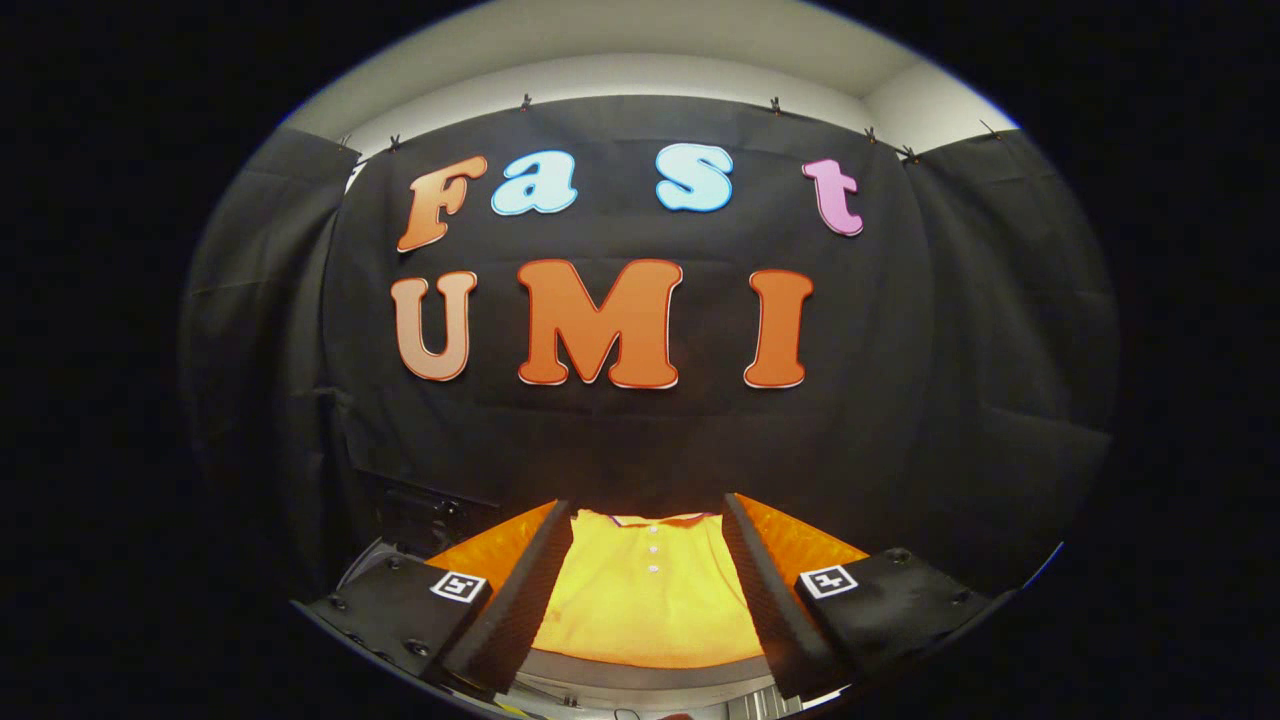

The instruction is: Put the clothes into the washing machine and then close the washing machine lid.

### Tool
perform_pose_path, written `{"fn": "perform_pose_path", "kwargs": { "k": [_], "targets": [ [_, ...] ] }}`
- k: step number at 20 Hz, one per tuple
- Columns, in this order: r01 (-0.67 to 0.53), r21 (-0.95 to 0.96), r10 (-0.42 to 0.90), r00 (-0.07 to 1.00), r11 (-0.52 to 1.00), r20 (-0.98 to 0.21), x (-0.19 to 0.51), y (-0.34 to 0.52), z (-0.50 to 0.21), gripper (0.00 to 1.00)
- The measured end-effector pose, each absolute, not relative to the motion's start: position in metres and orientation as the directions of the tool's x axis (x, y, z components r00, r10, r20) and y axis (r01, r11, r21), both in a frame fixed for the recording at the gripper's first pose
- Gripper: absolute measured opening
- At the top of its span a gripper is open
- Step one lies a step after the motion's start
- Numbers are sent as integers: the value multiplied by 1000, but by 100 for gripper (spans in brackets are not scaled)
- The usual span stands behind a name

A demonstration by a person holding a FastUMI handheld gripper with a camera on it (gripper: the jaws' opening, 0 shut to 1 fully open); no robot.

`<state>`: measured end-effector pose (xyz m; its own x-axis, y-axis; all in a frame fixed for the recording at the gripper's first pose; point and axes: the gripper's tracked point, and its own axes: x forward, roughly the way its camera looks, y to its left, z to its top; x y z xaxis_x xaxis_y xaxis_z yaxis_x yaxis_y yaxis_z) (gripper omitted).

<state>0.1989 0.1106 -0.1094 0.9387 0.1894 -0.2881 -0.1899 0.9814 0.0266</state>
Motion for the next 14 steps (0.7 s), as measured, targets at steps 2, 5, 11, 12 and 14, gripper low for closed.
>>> {"fn": "perform_pose_path", "kwargs": {
  "k": [2, 5, 11, 12, 14],
  "targets": [
    [-188, 19, 184, 926, 982, -330, 220, 114, -139, 98],
    [-172, 50, 177, 892, 984, -417, 235, 116, -182, 98],
    [-161, 33, 153, 825, 986, -544, 257, 121, -238, 98],
    [-157, 44, 155, 816, 987, -558, 259, 123, -244, 98],
    [-153, 33, 144, 799, 988, -583, 264, 123, -254, 98]
  ]
}}
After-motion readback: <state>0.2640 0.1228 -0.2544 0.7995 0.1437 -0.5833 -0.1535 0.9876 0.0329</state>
